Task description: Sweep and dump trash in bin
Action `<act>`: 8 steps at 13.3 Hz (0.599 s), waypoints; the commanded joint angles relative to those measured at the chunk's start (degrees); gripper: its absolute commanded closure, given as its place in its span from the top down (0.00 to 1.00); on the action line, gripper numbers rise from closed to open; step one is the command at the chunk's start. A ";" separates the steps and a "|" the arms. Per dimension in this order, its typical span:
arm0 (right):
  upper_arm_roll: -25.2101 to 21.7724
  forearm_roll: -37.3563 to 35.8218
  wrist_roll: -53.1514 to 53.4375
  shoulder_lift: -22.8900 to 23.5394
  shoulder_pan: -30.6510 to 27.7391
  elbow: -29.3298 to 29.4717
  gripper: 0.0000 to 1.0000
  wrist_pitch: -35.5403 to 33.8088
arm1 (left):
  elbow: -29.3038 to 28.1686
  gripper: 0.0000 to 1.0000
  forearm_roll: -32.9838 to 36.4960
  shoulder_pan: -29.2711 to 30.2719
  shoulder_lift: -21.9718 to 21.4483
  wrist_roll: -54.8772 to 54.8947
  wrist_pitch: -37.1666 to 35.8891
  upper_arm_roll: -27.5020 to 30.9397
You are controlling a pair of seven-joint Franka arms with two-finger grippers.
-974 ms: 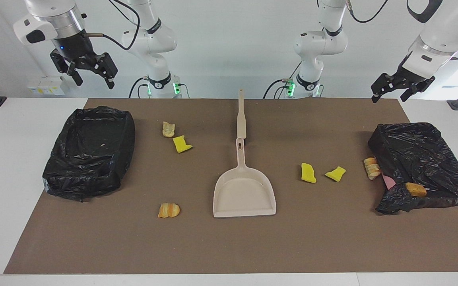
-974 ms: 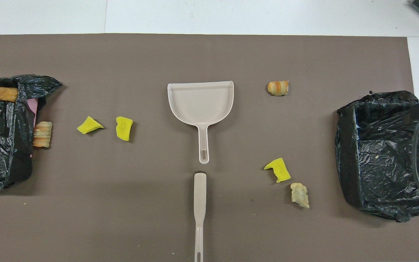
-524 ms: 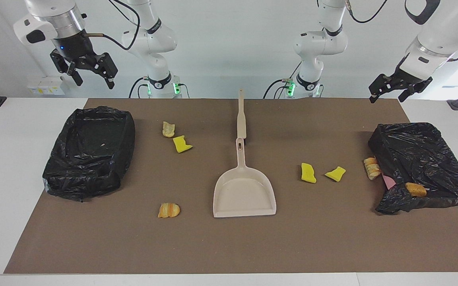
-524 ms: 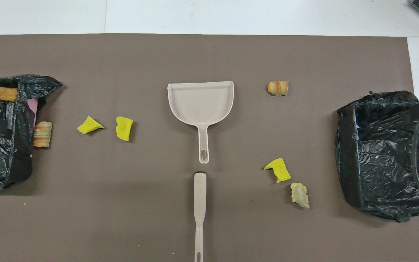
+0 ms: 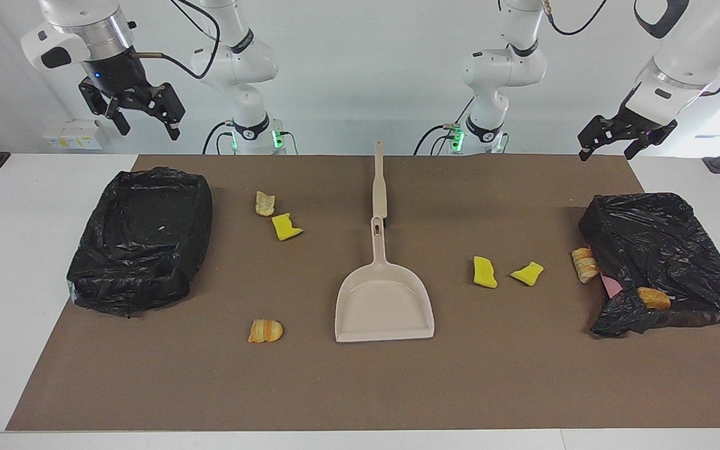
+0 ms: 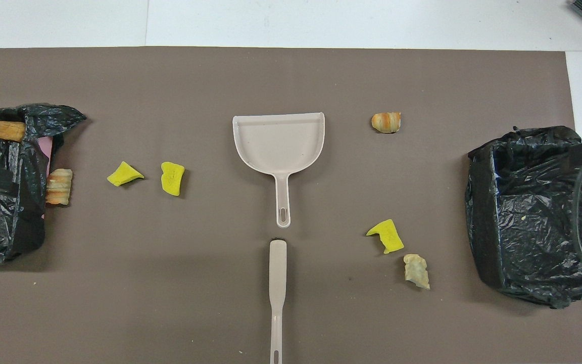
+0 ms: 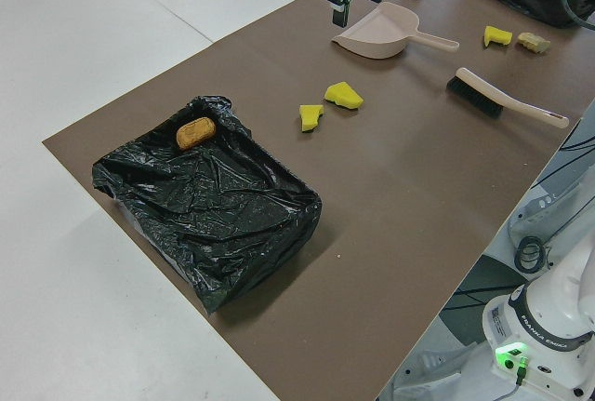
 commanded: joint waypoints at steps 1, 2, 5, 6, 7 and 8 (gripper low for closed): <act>0.28 0.50 -1.72 -0.60 -0.67 -0.44 1.00 -0.74 | -3.04 1.00 0.04 -0.46 -2.30 -0.42 0.97 0.20; 0.10 0.41 -1.38 -0.60 -0.84 -0.44 1.00 -0.74 | -3.57 1.00 0.04 -0.46 -2.65 -0.34 1.23 0.11; 0.28 0.59 -1.37 -0.86 -0.67 -0.62 1.00 -1.61 | -6.02 1.00 -0.05 -0.46 -3.71 0.10 2.19 0.02; 0.28 0.59 -1.20 -0.87 -0.76 -0.62 1.00 -1.01 | -6.91 1.00 -0.05 -0.46 -4.15 0.19 2.81 -0.07; 0.28 0.59 -1.20 -0.87 -0.76 -0.62 1.00 -0.83 | -7.70 1.00 -0.23 -0.46 -4.50 0.28 3.16 -0.07; 0.37 0.59 -1.29 -0.87 -0.67 -0.62 1.00 -0.91 | -8.58 1.00 -1.62 -0.38 -4.50 0.28 4.03 -0.07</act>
